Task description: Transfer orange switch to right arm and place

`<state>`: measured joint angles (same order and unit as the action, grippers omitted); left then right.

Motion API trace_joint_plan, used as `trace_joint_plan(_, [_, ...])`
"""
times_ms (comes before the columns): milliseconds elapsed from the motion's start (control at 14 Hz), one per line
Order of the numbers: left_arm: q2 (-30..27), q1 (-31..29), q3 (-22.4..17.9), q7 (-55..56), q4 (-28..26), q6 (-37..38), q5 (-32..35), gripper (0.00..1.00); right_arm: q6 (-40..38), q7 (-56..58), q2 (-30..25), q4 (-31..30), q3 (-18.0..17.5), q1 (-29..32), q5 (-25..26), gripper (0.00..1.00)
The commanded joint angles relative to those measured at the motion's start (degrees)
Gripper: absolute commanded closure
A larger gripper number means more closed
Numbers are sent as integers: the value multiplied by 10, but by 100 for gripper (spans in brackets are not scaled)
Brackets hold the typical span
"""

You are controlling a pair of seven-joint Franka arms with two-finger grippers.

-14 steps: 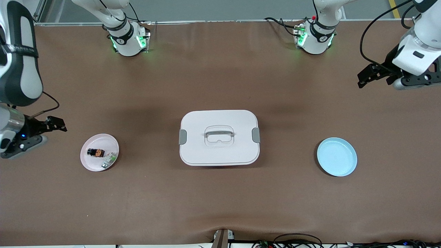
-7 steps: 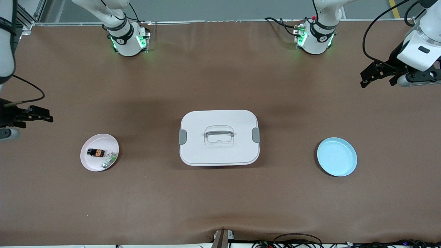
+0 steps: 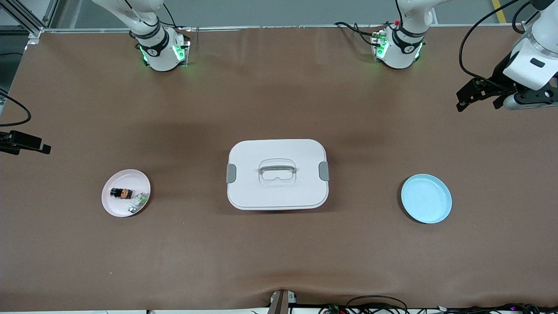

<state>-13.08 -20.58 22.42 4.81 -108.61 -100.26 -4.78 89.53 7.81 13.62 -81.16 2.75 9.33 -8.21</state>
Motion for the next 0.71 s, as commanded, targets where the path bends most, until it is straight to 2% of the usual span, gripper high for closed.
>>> trace_joint_plan(0, [3, -5, 2, -10, 9, -3, -15, 0, -44, -37, -4, 44, -5, -14, -4, 0])
trace_joint_plan(142, [3, -5, 2, -10, 9, -3, -15, 0, -59, -35, -6, 46, -4, -15, 5, 0])
trace_joint_plan(356, [3, 10, -10, -10, 9, -3, -15, 0, -59, -28, -31, 40, -6, -25, 56, 0])
trace_joint_plan(427, [3, 42, -36, -4, 9, -3, -15, 0, -56, -28, -39, 31, -6, -26, 56, 0])
trace_joint_plan(641, [3, 162, -154, 0, 8, -2, -10, 0, -52, -28, -56, 18, -6, -34, 57, 0])
